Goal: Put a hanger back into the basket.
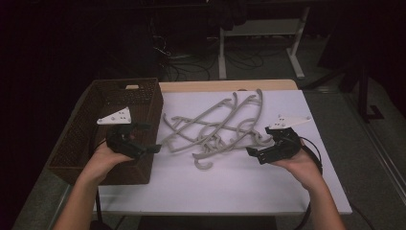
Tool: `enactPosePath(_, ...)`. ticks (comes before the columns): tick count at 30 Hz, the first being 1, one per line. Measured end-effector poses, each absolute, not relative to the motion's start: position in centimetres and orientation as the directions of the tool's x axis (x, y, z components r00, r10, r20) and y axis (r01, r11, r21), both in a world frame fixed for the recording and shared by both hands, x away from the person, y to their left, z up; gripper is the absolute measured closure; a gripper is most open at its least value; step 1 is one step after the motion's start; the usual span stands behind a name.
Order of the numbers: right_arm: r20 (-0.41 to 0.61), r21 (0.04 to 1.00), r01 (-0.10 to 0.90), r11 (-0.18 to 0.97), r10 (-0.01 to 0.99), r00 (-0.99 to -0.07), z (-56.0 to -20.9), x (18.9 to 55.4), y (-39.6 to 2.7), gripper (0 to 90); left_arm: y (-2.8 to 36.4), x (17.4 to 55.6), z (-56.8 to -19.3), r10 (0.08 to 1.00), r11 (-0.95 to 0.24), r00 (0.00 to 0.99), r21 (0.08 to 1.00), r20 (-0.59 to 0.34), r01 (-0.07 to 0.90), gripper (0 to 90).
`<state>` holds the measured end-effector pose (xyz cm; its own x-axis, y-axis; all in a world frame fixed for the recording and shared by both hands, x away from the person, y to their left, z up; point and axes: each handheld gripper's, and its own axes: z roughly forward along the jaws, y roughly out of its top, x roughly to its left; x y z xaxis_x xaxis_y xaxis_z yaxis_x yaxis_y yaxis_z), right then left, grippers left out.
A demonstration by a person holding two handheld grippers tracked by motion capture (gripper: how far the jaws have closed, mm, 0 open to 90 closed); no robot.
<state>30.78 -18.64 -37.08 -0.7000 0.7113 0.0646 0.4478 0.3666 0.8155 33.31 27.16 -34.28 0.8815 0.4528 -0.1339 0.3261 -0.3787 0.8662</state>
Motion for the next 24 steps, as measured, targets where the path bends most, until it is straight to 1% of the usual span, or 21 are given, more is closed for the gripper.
enactPosePath(10,0.062,0.810,0.453,0.372,0.714,-0.697,-37.3,31.1,-18.9,0.0,26.2,33.2,-34.1,0.461,-0.371,0.874,0.862,-0.152,0.345,0.1)
enactPosePath(24,0.056,0.804,0.453,0.385,0.709,-0.703,-37.5,31.3,-18.8,0.0,23.6,33.4,-34.1,0.428,-0.379,0.887,0.857,-0.172,0.349,0.1)
